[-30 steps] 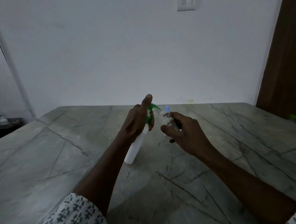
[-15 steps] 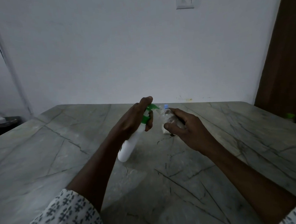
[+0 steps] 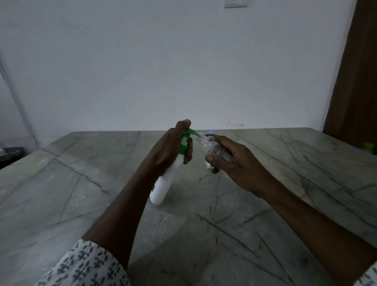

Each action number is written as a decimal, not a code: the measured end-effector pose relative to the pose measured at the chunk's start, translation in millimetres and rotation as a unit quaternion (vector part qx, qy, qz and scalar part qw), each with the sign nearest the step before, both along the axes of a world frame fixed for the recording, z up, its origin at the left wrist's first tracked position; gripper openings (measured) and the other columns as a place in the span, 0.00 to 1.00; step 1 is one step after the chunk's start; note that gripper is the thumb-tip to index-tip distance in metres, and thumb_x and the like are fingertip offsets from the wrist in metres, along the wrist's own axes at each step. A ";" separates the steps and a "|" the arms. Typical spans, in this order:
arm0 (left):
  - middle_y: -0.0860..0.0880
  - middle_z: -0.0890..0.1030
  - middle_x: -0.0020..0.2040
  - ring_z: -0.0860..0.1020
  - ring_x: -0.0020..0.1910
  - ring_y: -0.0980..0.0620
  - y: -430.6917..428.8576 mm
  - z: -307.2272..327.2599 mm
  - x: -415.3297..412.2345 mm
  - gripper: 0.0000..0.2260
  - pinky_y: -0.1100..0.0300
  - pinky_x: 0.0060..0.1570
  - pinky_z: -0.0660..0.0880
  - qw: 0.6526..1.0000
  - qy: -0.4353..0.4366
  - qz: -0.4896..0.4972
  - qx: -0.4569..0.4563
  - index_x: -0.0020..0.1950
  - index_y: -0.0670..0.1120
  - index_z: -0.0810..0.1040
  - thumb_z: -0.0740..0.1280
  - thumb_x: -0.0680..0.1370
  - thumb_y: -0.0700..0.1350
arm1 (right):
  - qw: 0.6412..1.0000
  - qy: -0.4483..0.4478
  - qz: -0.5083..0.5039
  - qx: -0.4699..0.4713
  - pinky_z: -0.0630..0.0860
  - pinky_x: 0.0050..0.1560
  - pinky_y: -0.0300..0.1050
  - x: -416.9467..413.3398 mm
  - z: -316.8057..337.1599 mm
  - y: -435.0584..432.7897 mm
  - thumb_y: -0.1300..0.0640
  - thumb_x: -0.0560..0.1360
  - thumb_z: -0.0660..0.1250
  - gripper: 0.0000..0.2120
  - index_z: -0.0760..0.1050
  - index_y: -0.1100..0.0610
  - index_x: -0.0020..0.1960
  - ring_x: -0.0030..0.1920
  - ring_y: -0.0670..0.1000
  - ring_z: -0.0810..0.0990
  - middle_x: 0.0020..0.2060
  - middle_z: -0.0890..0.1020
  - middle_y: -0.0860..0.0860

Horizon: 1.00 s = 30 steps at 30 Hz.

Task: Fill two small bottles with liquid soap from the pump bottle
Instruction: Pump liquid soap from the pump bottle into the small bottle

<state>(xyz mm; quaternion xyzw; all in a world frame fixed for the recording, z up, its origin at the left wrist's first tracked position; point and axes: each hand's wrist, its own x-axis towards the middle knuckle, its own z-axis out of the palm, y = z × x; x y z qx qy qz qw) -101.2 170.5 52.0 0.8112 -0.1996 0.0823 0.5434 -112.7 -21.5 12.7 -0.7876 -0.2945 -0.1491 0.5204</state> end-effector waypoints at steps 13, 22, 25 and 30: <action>0.43 0.76 0.27 0.72 0.29 0.49 -0.6 0.5 0.5 0.31 0.53 0.43 0.71 0.997 -0.047 0.012 0.060 0.30 0.30 0.71 0.48 0.84 0.50 | 0.992 0.115 0.045 -0.001 0.77 0.26 0.46 -7.0 -2.4 2.4 0.48 0.76 0.68 0.20 0.69 0.49 0.66 0.29 0.53 0.80 0.42 0.83 0.55; 0.38 0.82 0.34 0.79 0.37 0.42 7.7 -9.8 12.7 0.31 0.50 0.49 0.74 1.000 0.005 -0.001 -0.019 0.31 0.42 0.78 0.54 0.78 0.64 | 0.979 0.172 0.068 0.088 0.65 0.28 0.42 -3.8 -3.5 4.4 0.49 0.80 0.60 0.14 0.73 0.59 0.55 0.29 0.49 0.70 0.39 0.72 0.58; 0.39 0.80 0.32 0.78 0.33 0.43 11.0 -10.5 13.3 0.29 0.52 0.45 0.74 1.000 0.006 0.005 -0.025 0.31 0.43 0.77 0.55 0.77 0.64 | 0.982 0.154 0.078 0.078 0.66 0.28 0.44 -4.5 -2.4 4.4 0.49 0.79 0.60 0.14 0.73 0.59 0.56 0.30 0.50 0.70 0.41 0.71 0.58; 0.45 0.77 0.28 0.75 0.27 0.48 7.7 -11.0 10.2 0.31 0.57 0.37 0.72 0.999 -0.005 0.003 -0.032 0.30 0.45 0.74 0.51 0.79 0.66 | 0.985 0.134 0.085 0.063 0.72 0.30 0.47 -4.3 -2.9 3.4 0.55 0.82 0.61 0.14 0.72 0.68 0.56 0.31 0.52 0.72 0.43 0.73 0.69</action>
